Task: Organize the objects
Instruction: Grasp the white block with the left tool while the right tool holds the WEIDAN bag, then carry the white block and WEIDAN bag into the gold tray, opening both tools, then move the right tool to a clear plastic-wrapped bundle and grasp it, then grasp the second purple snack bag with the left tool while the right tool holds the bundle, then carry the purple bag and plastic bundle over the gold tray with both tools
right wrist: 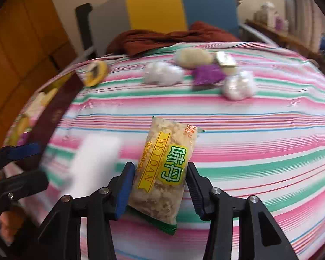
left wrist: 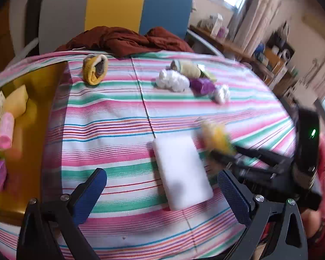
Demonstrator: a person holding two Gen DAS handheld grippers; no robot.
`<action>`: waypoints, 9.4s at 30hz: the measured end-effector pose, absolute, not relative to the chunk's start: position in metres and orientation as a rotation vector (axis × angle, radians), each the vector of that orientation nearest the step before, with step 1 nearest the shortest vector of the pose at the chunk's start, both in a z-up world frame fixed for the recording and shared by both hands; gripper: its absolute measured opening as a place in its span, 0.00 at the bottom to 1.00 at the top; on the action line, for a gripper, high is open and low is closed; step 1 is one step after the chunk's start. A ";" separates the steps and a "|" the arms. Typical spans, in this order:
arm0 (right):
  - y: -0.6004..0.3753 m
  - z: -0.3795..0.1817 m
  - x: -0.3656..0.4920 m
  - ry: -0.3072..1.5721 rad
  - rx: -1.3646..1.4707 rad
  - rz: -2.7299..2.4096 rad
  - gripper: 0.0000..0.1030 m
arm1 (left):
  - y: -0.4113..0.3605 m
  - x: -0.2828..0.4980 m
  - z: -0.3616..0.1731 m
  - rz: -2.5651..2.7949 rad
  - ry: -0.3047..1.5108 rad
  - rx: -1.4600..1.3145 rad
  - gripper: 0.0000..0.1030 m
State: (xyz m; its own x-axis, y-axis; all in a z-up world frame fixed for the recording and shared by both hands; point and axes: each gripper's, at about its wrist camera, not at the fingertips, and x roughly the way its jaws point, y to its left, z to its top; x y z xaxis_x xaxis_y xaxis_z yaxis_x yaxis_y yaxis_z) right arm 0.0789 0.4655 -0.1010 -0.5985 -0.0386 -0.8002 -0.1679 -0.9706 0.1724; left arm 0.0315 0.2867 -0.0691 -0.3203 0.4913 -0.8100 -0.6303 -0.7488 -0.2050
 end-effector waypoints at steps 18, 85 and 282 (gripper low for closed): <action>0.510 -0.114 0.092 0.580 -1.144 2.658 0.47 | 0.335 0.039 -0.110 2.094 0.439 -1.125 0.67; 0.258 -0.020 -0.053 0.373 -1.334 3.093 0.45 | 0.117 -0.056 -0.058 2.314 0.032 -1.052 0.62; 0.480 -0.067 0.093 0.554 -0.935 2.698 0.38 | 0.256 -0.003 -0.065 2.066 -0.303 -1.021 0.47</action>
State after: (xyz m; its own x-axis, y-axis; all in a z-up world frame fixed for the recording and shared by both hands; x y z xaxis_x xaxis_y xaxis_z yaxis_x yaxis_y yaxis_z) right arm 0.0934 0.4801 -0.0667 -0.7692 0.0930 -0.6322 -0.3347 -0.9014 0.2746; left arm -0.0029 0.2562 -0.0648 -0.3589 0.7445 -0.5629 -0.5518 -0.6557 -0.5154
